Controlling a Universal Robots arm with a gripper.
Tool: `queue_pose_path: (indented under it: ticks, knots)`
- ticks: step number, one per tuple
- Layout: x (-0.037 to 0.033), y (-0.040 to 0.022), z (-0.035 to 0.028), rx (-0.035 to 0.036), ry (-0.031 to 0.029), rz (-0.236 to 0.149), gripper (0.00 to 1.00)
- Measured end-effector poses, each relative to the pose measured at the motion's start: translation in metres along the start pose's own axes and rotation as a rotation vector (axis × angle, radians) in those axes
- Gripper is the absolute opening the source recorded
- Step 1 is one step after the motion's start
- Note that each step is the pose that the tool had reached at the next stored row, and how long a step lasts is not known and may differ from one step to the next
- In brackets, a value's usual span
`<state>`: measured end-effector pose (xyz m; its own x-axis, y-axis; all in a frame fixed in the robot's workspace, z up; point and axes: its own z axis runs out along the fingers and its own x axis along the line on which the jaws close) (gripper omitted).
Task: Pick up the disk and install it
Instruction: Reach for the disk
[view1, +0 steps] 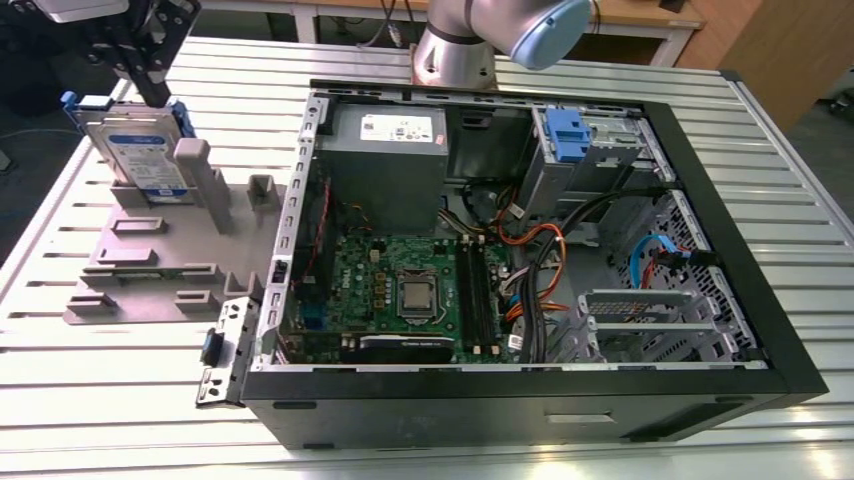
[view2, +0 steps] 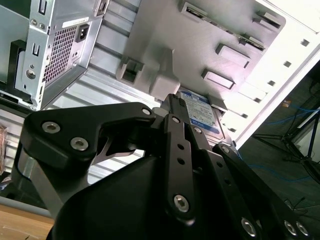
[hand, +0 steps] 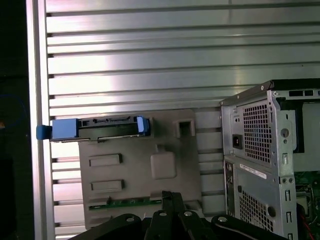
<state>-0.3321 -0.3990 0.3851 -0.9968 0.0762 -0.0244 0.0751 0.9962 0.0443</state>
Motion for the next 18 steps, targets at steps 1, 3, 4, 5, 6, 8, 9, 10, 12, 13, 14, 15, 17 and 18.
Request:
queue_pose_path:
  ticks: [1,3,4,5,6,8,9,10,12,13,14,15,17,18]
  knots:
    - [0.0004,0.0,0.0001,0.0,0.0,0.0,0.11]
    - [0.0014,-0.0001,0.0002,0.0,0.0,0.0,0.11]
    - [0.0018,-0.0001,0.0002,-0.0001,0.0,0.0,0.11]
    - [0.0024,-0.0002,0.0003,0.0,-0.0001,0.0,0.11]
    - [0.0029,-0.0002,0.0003,0.0,0.0,0.0,0.11]
    - [0.0038,-0.0003,0.0003,0.0,0.0,0.0,0.11]
    - [0.0043,-0.0003,0.0004,0.0,0.0,0.0,0.11]
    - [0.0048,-0.0004,0.0005,-0.0001,-0.0001,0.0,0.11]
    - [0.0059,-0.0005,0.0005,0.0,0.0,0.0,0.11]
    - [0.0064,-0.0005,0.0006,-0.0001,-0.0001,0.0,0.11]
    - [0.0069,-0.0005,0.0005,0.0,0.0,0.0,0.11]
    - [0.0074,-0.0006,0.0005,0.0,0.0,0.0,0.11]
    - [0.0084,-0.0007,0.0006,0.0,0.0,0.0,0.11]
    - [0.0089,-0.0007,0.0006,0.0,0.0,0.0,0.11]
